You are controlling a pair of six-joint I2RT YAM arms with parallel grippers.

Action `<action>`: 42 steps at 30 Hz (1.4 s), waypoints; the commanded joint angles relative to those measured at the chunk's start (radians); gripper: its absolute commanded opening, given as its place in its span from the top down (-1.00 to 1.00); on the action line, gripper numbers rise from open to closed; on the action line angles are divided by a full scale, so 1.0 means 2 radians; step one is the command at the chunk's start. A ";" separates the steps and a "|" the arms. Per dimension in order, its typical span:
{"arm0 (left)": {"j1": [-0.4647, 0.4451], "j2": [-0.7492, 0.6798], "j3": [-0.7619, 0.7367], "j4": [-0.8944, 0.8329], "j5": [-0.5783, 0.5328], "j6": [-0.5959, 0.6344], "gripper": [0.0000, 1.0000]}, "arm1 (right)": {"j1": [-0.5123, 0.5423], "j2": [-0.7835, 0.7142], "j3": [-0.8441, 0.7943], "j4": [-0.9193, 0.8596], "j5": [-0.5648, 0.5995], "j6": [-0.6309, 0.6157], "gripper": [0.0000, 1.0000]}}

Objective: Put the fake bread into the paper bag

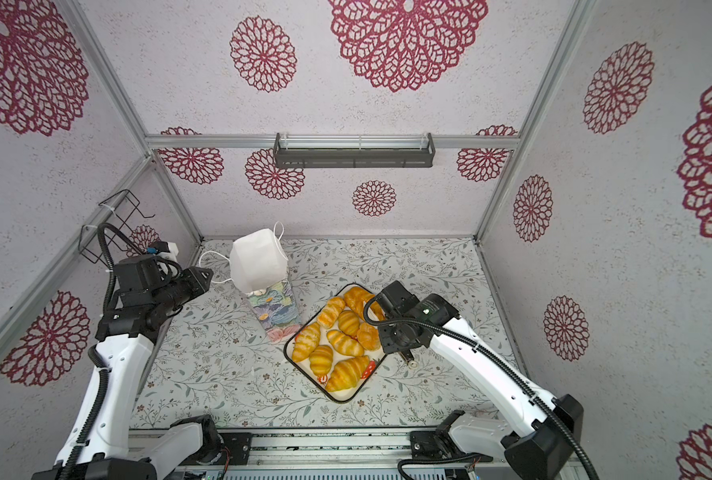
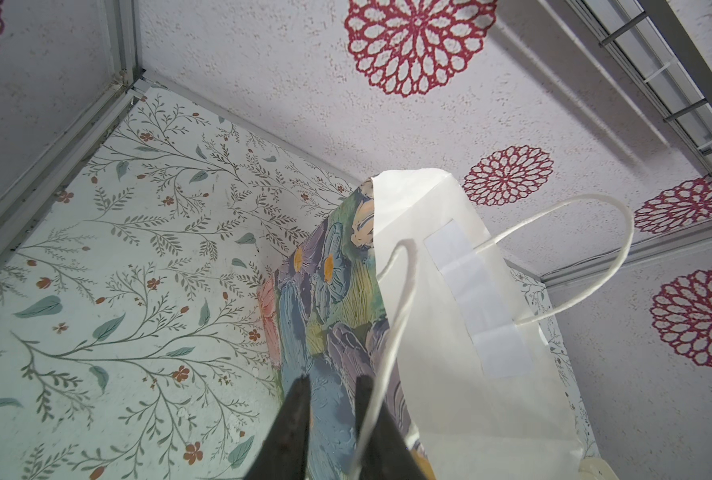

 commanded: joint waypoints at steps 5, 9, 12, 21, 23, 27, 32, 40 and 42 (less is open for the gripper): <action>0.003 -0.004 -0.002 0.013 0.007 -0.002 0.51 | 0.002 -0.024 -0.031 -0.012 -0.017 0.015 0.08; 0.003 -0.003 -0.003 0.013 0.009 -0.003 0.49 | 0.002 -0.028 -0.063 0.005 -0.031 0.014 0.08; 0.003 -0.002 -0.003 0.013 0.010 -0.003 0.49 | 0.003 -0.032 -0.072 0.010 -0.028 0.018 0.10; 0.003 -0.002 -0.003 0.014 0.011 -0.003 0.49 | 0.002 -0.033 -0.087 0.023 -0.023 0.024 0.23; 0.003 -0.002 -0.003 0.014 0.011 -0.002 0.48 | 0.002 -0.030 -0.089 0.024 -0.025 0.023 0.24; 0.003 -0.001 -0.003 0.014 0.011 -0.002 0.48 | 0.002 -0.028 -0.091 0.024 -0.025 0.022 0.24; 0.003 -0.001 -0.004 0.014 0.011 -0.003 0.49 | 0.001 -0.022 -0.101 0.029 -0.023 0.020 0.21; 0.003 -0.001 -0.004 0.014 0.012 -0.003 0.49 | -0.001 -0.014 -0.110 0.040 -0.027 0.020 0.20; 0.003 -0.001 -0.004 0.015 0.013 -0.003 0.48 | -0.002 -0.013 -0.111 0.044 -0.031 0.020 0.20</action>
